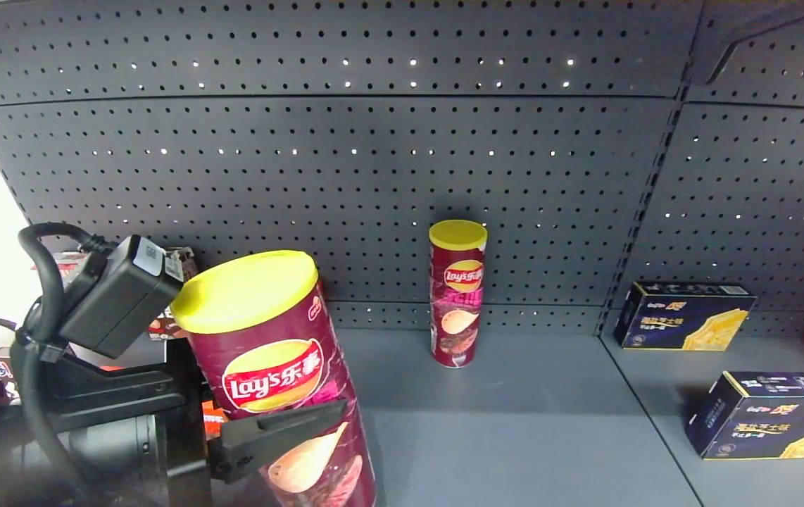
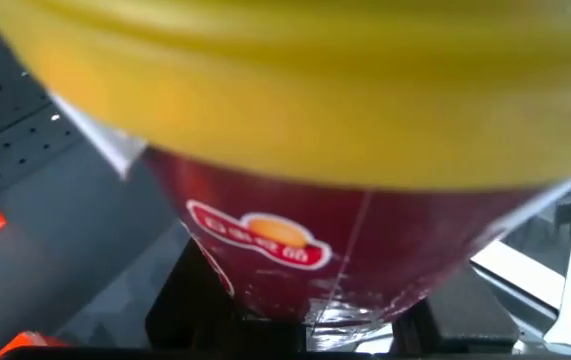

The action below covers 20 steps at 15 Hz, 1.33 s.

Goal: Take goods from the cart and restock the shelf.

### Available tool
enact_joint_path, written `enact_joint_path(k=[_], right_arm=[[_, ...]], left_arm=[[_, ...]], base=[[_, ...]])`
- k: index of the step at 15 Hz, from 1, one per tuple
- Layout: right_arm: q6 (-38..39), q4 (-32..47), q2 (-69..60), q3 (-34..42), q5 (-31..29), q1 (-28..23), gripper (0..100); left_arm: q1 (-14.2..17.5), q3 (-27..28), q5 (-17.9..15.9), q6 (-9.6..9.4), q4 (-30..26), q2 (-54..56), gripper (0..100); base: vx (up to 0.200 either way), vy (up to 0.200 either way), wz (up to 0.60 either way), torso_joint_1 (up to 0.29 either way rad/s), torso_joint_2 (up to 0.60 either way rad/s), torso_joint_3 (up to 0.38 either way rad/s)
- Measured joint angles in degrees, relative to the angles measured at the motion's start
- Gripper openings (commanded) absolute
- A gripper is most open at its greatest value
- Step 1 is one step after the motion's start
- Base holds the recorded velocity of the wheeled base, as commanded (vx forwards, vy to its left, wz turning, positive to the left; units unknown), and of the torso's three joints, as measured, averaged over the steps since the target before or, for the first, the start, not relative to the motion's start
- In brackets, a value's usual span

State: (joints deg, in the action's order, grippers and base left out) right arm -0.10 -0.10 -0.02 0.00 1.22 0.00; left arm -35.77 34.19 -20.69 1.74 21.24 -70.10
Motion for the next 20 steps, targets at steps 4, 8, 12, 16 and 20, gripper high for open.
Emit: enact_joint_path(k=[4, 8, 12, 16, 20], right_arm=[[-0.09, 0.02, 0.00, 0.00, 0.28, 0.07, 100], [-0.45, 0.17, 0.18, -0.24, 0.30, -0.11, 100], [0.12, 1.27, 6.30, -11.87, 2.00, 0.96, 100], [-6.35, 2.41, 19.92, -23.15, 6.13, 4.35, 100], [-7.01, 0.72, 33.65, -29.71, 9.64, 9.97, 100]], left_arm=[[0.07, -0.43, -0.02, 0.02, 0.00, 0.06, 0], [0.11, -0.43, 0.13, -0.20, 0.18, 0.01, 0], [-0.15, -0.35, 0.13, -0.35, 0.20, -0.13, 0], [-0.26, -0.33, 0.13, -0.40, -0.11, -0.16, 0], [-0.26, -0.43, 0.13, -0.44, -0.11, -0.38, 0]], base=[[0.000, 0.000, 0.00, 0.000, 0.00, 0.000], [0.000, 0.000, 0.00, 0.000, 0.00, 0.000], [0.000, 0.000, 0.00, 0.000, 0.00, 0.000], [0.000, 0.000, 0.00, 0.000, 0.00, 0.000], [0.000, 0.000, 0.00, 0.000, 0.00, 0.000]])
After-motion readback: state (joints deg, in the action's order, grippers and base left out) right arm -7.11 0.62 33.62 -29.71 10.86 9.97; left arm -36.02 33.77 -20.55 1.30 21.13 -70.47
